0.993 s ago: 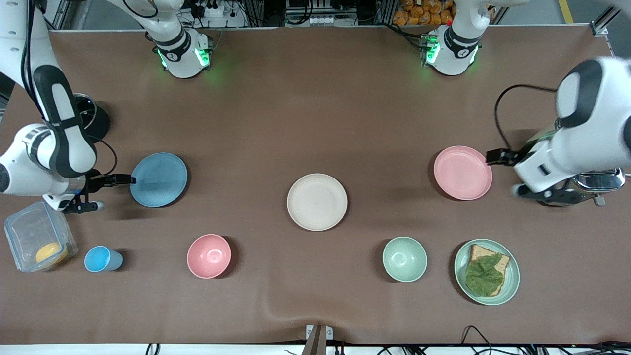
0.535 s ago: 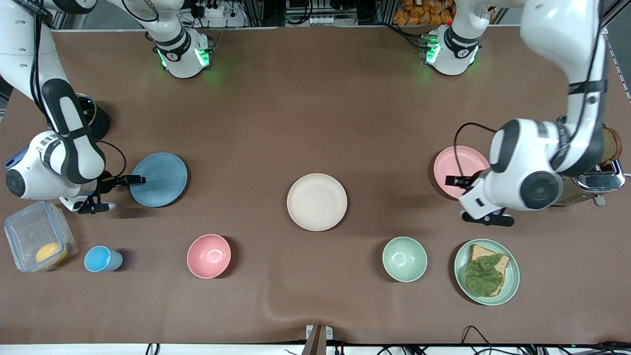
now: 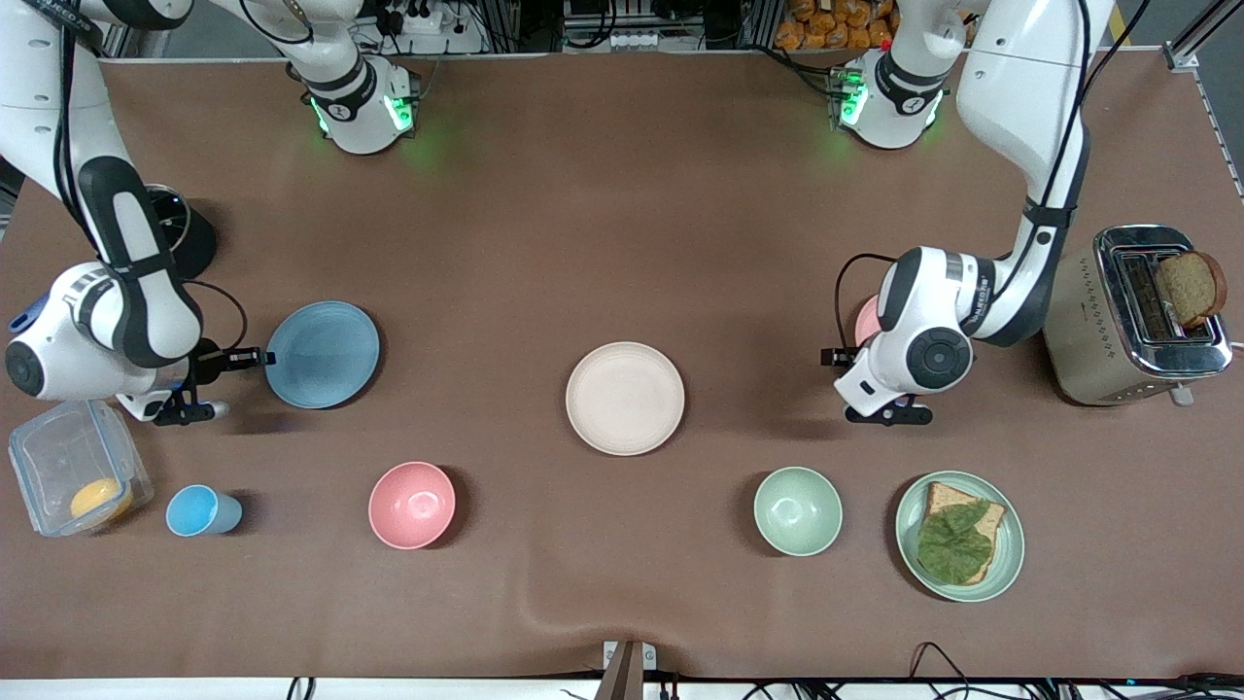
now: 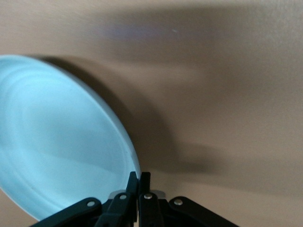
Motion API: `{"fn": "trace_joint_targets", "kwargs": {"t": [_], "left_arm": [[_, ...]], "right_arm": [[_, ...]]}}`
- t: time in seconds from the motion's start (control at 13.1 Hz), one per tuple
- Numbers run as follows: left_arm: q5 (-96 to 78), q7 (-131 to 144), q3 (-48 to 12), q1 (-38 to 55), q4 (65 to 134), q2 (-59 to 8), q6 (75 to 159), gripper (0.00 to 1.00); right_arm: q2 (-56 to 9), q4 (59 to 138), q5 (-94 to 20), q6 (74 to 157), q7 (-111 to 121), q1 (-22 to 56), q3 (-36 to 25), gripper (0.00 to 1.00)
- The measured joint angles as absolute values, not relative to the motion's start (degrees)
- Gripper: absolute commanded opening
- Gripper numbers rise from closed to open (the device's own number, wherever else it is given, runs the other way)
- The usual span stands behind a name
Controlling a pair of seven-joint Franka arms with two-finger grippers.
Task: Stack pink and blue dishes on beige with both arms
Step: 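Grip the blue plate with the right gripper while the left gripper grips the pink plate, then carry the pink plate with the left gripper onto the beige plate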
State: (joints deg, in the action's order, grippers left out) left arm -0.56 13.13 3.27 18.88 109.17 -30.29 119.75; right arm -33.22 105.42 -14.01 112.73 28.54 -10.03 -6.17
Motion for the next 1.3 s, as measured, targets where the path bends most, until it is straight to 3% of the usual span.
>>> {"fn": "trace_joint_targets", "kwargs": {"t": [0.15,0.23,0.76,1.07,1.3], "left_arm": [[-0.6,15.2,3.3,19.3,110.4,-30.8,119.8,0.19],[-0.6,15.8,3.3,19.5,110.6,-31.3,119.8,0.02],[-0.2,17.2,3.4,20.4,108.6,-31.0,116.8,0.0],[-0.2,21.5,3.1,26.1,93.3,-30.8,103.6,0.0],[-2.0,22.0,1.9,30.5,86.6,-32.0,101.4,0.0]], "right_arm": [[-33.2,101.9,-14.3,108.0,25.4,-9.8,-6.1,0.0],[-33.2,100.7,-14.3,106.1,24.4,-9.6,-6.0,0.0],[-33.2,96.2,-14.4,98.6,21.5,-9.0,-5.7,0.0],[-33.2,95.6,-14.4,97.7,20.9,-8.7,-5.7,0.0],[-33.2,95.3,-14.4,97.4,20.6,-8.3,-5.6,0.0]]}}
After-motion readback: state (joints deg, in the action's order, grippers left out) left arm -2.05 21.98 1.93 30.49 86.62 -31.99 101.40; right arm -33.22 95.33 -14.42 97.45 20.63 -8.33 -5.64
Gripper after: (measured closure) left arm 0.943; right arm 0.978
